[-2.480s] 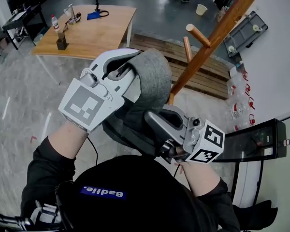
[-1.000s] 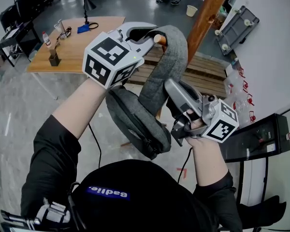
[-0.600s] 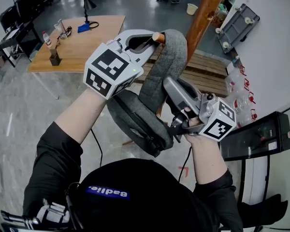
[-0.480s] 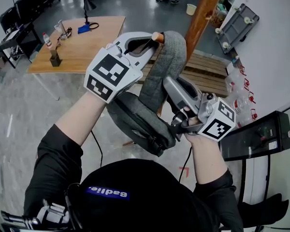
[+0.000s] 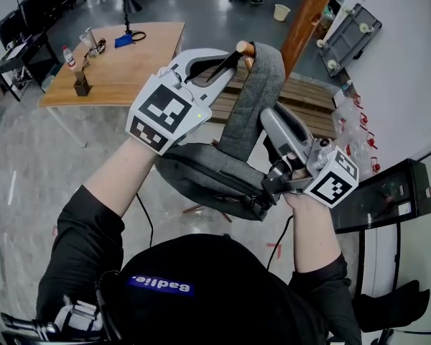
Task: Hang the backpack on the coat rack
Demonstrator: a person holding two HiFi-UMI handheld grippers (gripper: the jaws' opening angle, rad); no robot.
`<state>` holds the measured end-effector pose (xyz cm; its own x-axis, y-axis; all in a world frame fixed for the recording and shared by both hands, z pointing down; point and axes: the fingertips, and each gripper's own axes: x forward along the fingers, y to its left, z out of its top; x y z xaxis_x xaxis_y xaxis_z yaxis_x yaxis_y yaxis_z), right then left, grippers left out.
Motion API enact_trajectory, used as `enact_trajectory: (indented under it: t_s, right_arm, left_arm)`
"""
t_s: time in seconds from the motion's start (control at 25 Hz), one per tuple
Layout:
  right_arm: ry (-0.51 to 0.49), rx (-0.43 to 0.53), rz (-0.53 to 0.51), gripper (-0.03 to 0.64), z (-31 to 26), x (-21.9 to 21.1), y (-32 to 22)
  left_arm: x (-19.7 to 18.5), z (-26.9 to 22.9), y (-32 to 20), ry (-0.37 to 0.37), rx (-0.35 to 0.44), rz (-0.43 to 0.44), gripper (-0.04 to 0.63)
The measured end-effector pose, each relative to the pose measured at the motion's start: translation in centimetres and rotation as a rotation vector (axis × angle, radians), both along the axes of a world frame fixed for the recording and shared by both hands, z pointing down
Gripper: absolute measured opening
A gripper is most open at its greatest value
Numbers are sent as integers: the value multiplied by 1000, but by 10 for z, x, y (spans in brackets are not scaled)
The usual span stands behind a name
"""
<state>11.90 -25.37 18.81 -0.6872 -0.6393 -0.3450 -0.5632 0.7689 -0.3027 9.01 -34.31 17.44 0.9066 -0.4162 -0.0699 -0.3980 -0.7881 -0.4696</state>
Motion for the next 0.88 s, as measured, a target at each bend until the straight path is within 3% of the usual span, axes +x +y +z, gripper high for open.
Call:
enact_trajectory:
  t_s: [0.52,0.88]
  right_arm:
    - [80,-43,221,86,17,14,32]
    - [143,-51,286,86,34,19,57]
  left_arm:
    - [-41,14,33,17,-5,27,46]
    - [-61,43,67,28,-71,63,46]
